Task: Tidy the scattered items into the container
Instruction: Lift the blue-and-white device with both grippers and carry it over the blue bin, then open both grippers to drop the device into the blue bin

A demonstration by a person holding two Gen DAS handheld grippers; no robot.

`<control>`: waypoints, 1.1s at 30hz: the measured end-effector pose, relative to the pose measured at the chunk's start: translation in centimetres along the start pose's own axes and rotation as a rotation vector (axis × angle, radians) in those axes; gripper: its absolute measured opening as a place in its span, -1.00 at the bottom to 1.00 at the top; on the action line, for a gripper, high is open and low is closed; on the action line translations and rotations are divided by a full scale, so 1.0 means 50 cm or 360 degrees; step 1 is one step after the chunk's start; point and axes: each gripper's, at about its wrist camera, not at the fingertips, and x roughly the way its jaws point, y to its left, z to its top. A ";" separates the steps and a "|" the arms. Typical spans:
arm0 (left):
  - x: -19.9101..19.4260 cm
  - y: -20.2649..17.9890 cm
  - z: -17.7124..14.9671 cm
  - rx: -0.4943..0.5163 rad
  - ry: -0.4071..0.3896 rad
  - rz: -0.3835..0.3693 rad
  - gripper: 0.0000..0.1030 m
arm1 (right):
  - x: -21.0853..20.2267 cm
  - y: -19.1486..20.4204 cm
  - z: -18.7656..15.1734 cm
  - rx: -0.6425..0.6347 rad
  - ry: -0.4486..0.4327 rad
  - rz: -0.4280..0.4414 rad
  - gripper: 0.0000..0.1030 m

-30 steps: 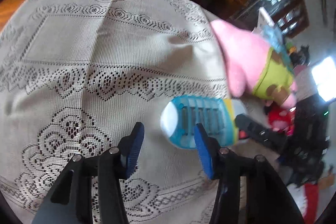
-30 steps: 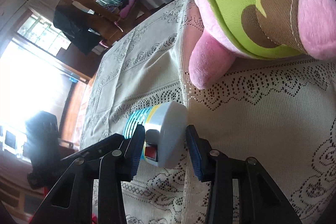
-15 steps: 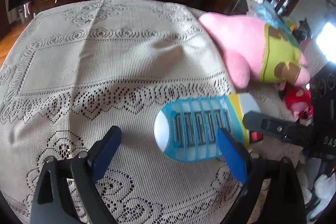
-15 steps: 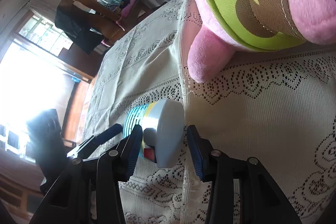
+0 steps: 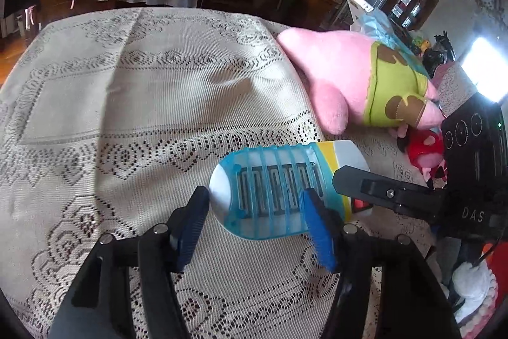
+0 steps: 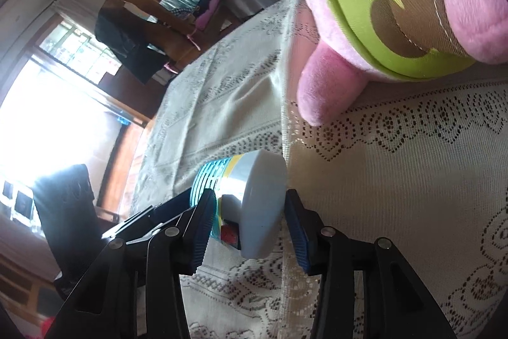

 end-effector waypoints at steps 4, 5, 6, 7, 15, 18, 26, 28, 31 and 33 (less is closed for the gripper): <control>-0.071 -0.003 0.005 0.0070 -0.0082 0.0077 0.15 | -0.023 0.042 -0.002 -0.0065 -0.0016 0.0084 -0.14; -0.086 0.000 0.005 0.0065 -0.0091 0.0086 0.15 | -0.024 0.059 -0.003 -0.0087 -0.0016 0.0099 -0.14; -0.105 0.010 0.003 0.0055 -0.0104 0.0100 0.15 | -0.025 0.075 -0.004 -0.0110 -0.0016 0.0114 -0.14; -0.125 0.021 0.000 0.0045 -0.0117 0.0114 0.15 | -0.023 0.091 -0.006 -0.0134 -0.0011 0.0127 -0.14; -0.300 0.147 -0.039 -0.0105 -0.0237 0.0365 0.15 | 0.071 0.274 -0.034 -0.0357 0.0133 0.0313 -0.14; -0.373 0.219 -0.071 -0.0218 -0.0297 0.0459 0.16 | 0.130 0.362 -0.055 -0.0464 0.0209 0.0393 -0.14; -0.536 0.435 -0.209 -0.0577 -0.0396 0.0683 0.16 | 0.332 0.589 -0.163 -0.0707 0.0473 0.0555 -0.14; -0.560 0.492 -0.244 -0.0673 -0.0386 0.0722 0.16 | 0.382 0.633 -0.195 -0.0758 0.0549 0.0572 -0.14; -0.570 0.564 -0.282 -0.0759 -0.0345 0.0812 0.14 | 0.474 0.686 -0.242 -0.0829 0.0659 0.0561 -0.14; -0.571 0.615 -0.308 -0.0824 -0.0321 0.0839 0.14 | 0.534 0.714 -0.266 -0.0855 0.0727 0.0550 -0.14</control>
